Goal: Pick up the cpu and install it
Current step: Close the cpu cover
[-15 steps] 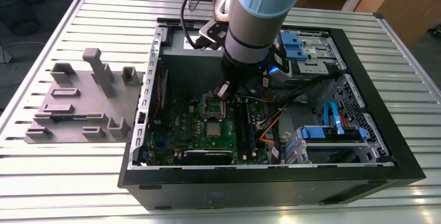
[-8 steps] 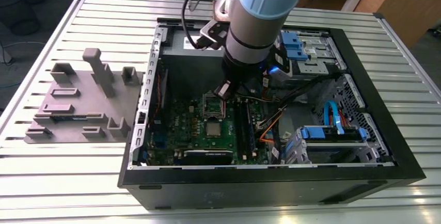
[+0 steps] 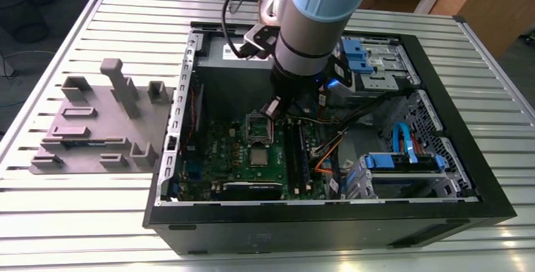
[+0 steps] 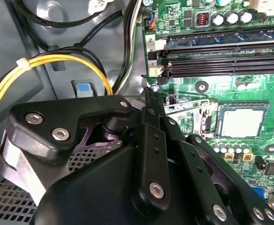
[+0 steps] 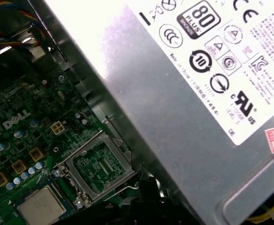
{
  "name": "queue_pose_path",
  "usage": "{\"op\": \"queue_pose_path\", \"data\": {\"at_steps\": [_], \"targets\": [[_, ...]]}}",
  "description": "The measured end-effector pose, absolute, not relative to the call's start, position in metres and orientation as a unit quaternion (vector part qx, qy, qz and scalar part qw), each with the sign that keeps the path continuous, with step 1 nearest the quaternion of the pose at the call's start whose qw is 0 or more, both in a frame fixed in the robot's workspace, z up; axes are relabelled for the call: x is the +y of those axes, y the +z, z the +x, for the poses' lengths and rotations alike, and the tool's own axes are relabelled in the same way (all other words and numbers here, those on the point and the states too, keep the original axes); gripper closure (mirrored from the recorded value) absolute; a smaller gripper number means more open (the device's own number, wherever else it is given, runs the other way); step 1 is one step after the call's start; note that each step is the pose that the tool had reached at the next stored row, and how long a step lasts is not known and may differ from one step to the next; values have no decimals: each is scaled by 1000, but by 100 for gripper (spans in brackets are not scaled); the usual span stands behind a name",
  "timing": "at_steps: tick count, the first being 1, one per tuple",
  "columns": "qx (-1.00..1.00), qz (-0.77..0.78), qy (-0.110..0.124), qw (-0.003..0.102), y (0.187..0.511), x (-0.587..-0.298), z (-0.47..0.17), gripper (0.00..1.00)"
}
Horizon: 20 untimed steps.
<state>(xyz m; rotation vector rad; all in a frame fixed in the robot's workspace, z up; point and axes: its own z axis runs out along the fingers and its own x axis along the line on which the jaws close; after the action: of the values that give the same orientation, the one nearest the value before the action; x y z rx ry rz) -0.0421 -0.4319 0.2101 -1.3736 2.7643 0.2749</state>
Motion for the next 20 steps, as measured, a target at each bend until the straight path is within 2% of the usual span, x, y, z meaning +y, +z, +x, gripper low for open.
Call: {"op": "queue_pose_path", "data": {"at_steps": [16,20], "targets": [[891,-443,94,24,203,-428,-42,90],[892,-443,88,21,203,-428,-42,90]]}}
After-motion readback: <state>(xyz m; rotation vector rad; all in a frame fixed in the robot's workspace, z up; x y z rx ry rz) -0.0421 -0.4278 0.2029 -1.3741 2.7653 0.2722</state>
